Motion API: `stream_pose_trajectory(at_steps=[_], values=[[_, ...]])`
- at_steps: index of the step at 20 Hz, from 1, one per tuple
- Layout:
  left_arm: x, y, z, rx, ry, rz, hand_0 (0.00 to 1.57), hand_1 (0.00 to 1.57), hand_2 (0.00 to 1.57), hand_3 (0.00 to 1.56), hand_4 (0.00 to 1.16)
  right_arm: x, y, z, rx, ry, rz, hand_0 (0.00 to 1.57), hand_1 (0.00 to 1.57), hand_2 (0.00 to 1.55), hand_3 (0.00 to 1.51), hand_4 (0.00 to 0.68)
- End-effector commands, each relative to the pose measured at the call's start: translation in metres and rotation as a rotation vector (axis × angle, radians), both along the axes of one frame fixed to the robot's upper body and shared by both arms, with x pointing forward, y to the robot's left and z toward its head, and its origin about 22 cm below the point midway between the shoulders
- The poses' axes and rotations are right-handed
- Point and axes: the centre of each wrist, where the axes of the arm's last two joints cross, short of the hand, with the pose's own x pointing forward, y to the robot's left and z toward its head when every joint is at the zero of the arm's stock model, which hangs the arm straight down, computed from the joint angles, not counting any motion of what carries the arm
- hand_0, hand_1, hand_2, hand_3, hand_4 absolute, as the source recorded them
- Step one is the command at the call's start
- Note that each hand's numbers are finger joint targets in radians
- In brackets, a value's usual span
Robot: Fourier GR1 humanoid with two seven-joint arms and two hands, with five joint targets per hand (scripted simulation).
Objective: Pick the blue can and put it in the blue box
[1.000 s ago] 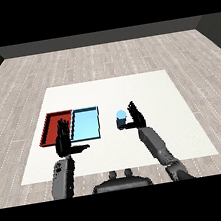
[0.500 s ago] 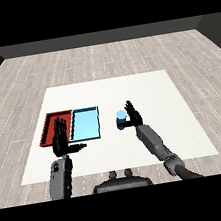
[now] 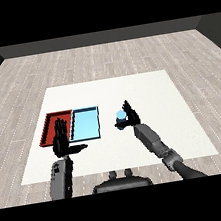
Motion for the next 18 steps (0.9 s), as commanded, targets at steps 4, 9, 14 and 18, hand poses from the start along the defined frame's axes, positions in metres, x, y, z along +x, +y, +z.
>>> stream_pose_trajectory(at_steps=[4, 9, 14, 18], values=[[0.006, 0.015, -0.011, -0.011, 0.018, -0.005, 0.0, 0.0, 0.0, 0.0, 0.0, 0.009, 0.005, 0.003, 0.001, -0.002, 0.032, 0.0, 0.0, 0.0, 0.0, 0.0], [0.007, -0.005, 0.003, 0.011, -0.004, 0.003, 0.0, 0.0, 0.0, 0.0, 0.0, 0.007, 0.008, -0.002, 0.0, 0.002, -0.029, 0.0, 0.0, 0.0, 0.0, 0.0], [-0.013, 0.003, 0.007, -0.002, -0.001, 0.001, 0.0, 0.0, 0.0, 0.0, 0.0, -0.004, 0.011, -0.014, -0.125, 0.048, -0.071, 1.53, 1.53, 1.49, 1.45, 0.582], [-0.014, 0.008, 0.005, -0.028, -0.002, -0.016, 0.0, 0.0, 0.0, 0.0, 0.0, 0.0, 0.018, -0.006, -0.182, 0.068, -0.072, 1.56, 1.56, 1.48, 1.44, 0.676]])
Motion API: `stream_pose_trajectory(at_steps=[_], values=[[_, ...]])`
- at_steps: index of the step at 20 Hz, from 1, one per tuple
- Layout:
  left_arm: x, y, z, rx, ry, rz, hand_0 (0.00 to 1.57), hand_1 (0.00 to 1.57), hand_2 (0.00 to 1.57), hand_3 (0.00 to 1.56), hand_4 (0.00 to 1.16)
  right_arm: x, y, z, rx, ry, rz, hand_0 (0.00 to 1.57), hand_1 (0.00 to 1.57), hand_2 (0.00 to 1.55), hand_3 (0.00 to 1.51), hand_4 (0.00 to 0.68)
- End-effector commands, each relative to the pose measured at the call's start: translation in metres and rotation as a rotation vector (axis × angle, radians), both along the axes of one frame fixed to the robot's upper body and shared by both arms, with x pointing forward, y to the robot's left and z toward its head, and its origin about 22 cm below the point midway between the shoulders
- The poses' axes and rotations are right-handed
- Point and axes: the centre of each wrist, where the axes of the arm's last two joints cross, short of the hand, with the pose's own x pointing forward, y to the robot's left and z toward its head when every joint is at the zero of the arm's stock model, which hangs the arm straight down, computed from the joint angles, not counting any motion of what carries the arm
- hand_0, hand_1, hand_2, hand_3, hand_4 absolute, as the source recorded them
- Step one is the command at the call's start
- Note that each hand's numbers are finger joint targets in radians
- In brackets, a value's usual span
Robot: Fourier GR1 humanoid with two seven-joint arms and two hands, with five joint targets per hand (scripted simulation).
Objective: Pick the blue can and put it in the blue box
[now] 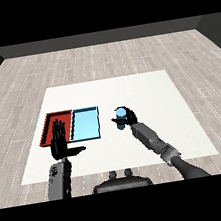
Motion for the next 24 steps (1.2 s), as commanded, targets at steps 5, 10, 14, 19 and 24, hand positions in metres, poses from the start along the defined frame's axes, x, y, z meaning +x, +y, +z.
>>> stream_pose_trajectory(at_steps=[5, 10, 14, 19, 24], values=[[0.012, 0.001, 0.021, -0.002, -0.017, -0.033, 0.0, 0.0, 0.0, 0.0, 0.0, 0.002, 0.002, 0.001, -0.071, -0.007, -0.015, 1.56, 1.56, 1.49, 1.44, 0.677], [-0.007, -0.013, -0.001, 0.013, 0.009, -0.026, 0.0, 0.0, 0.0, 0.0, 0.0, 0.014, 0.012, 0.026, -0.039, -0.107, -0.017, 1.5, 1.5, 1.46, 1.42, 0.657], [0.01, -0.031, -0.01, 0.07, 0.051, -0.05, 0.0, 0.0, 0.0, 0.0, 0.0, 0.022, 0.011, 0.039, -0.074, -0.145, 0.009, 1.47, 1.47, 1.45, 1.41, 0.649], [0.017, -0.042, -0.01, 0.052, 0.105, -0.102, 0.0, 0.0, 0.0, 0.0, 0.0, 0.023, 0.017, 0.062, -0.061, -0.242, 0.039, 1.49, 1.49, 1.45, 1.4, 0.648], [0.033, -0.079, -0.015, 0.023, 0.145, -0.181, 0.0, 0.0, 0.0, 0.0, 0.0, 0.017, 0.022, 0.081, -0.039, -0.324, 0.075, 1.44, 1.44, 1.44, 1.42, 0.665]])
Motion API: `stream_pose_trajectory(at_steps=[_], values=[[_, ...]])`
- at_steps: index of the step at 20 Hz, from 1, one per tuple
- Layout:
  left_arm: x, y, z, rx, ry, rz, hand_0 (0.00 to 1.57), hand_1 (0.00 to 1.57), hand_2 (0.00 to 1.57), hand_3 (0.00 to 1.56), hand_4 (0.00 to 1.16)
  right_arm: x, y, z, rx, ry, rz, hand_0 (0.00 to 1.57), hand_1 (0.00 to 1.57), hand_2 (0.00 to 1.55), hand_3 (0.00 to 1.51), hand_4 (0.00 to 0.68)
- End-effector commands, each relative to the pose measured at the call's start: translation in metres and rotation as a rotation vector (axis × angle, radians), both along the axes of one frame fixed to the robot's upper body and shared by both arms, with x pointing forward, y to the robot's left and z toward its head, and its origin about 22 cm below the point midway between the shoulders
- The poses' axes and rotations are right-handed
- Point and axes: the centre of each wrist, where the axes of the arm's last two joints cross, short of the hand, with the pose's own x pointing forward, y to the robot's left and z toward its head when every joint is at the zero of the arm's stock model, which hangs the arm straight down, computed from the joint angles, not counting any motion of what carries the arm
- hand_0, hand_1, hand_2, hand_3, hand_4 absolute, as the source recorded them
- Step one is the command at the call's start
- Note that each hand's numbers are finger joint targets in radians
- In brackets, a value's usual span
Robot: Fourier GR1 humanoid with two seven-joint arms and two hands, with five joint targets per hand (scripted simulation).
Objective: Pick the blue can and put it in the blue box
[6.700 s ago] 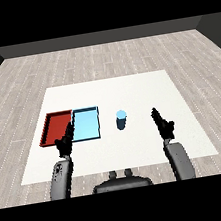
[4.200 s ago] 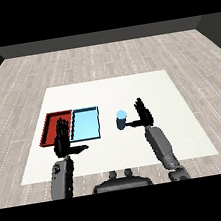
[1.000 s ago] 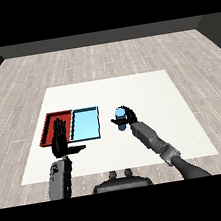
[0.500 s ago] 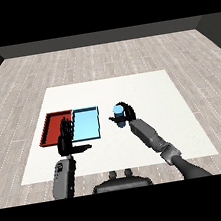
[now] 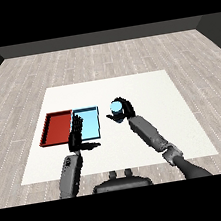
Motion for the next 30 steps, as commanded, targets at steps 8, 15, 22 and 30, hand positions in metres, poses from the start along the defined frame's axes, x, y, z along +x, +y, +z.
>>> stream_pose_trajectory(at_steps=[8, 15, 22, 30], values=[[0.002, -0.023, -0.006, 0.019, 0.072, -0.054, 0.0, 0.0, 0.0, 0.0, 0.0, -0.042, -0.006, 0.02, 0.007, -0.075, 0.003, 1.43, 1.43, 1.45, 1.42, 0.661], [0.029, -0.046, -0.004, 0.042, 0.065, -0.106, 0.0, 0.0, 0.0, 0.0, 0.0, -0.063, -0.003, 0.031, 0.02, -0.093, 0.031, 1.43, 1.43, 1.44, 1.41, 0.664], [0.033, -0.091, -0.007, 0.056, 0.104, -0.096, 0.0, 0.0, 0.0, 0.0, 0.0, -0.057, -0.002, 0.027, 0.014, -0.091, 0.074, 1.42, 1.42, 1.45, 1.42, 0.66], [0.033, -0.106, -0.019, 0.078, 0.149, -0.123, 0.0, 0.0, 0.0, 0.0, 0.0, -0.074, 0.009, 0.045, 0.016, -0.118, 0.113, 1.4, 1.4, 1.44, 1.4, 0.674]])
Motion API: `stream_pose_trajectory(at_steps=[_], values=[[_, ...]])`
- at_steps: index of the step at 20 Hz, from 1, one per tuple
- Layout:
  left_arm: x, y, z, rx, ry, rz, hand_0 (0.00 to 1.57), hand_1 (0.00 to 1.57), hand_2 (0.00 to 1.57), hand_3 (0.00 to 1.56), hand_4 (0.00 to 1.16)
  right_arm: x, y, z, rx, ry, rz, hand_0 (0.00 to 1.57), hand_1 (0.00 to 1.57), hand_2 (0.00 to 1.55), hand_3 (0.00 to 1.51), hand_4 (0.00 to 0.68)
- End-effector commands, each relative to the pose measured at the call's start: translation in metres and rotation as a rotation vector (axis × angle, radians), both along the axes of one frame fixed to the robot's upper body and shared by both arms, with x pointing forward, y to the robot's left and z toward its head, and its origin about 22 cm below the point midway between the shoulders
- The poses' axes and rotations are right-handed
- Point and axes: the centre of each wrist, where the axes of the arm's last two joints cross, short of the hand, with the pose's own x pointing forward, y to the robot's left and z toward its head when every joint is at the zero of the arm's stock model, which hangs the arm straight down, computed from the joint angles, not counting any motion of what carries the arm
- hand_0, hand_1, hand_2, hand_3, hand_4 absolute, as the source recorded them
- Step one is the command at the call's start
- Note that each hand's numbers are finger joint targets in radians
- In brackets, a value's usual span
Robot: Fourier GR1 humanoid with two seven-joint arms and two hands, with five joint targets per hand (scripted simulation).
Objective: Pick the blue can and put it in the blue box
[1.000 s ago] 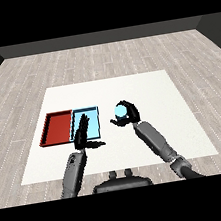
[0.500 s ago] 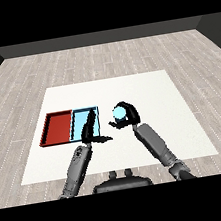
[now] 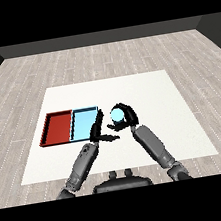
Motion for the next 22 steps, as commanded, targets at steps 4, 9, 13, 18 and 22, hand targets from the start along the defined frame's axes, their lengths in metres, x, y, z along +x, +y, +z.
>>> stream_pose_trajectory(at_steps=[4, 9, 13, 18, 22], values=[[0.004, -0.002, -0.022, 0.023, 0.027, -0.031, 0.0, 0.0, 0.0, 0.0, 0.0, 0.01, 0.003, 0.016, 0.007, -0.015, 0.028, 1.4, 1.4, 1.45, 1.41, 0.682], [0.003, -0.009, 0.007, 0.007, 0.045, -0.025, 0.0, 0.0, 0.0, 0.0, 0.0, -0.009, 0.01, -0.001, -0.007, -0.008, 0.053, 1.4, 1.4, 1.44, 1.41, 0.666], [-0.001, -0.012, -0.026, -0.006, 0.029, -0.024, 0.0, 0.0, 0.0, 0.0, 0.0, -0.008, 0.036, 0.004, -0.016, -0.026, 0.058, 1.4, 1.4, 1.43, 1.39, 0.654], [0.01, -0.019, -0.01, -0.014, 0.028, -0.045, 0.0, 0.0, 0.0, 0.0, 0.0, -0.011, 0.028, 0.005, -0.017, -0.031, 0.079, 1.42, 1.42, 1.43, 1.39, 0.651], [0.002, -0.013, -0.014, 0.007, 0.035, -0.063, 0.0, 0.0, 0.0, 0.0, 0.0, -0.004, 0.024, -0.001, -0.023, -0.019, 0.096, 1.42, 1.42, 1.44, 1.4, 0.617]])
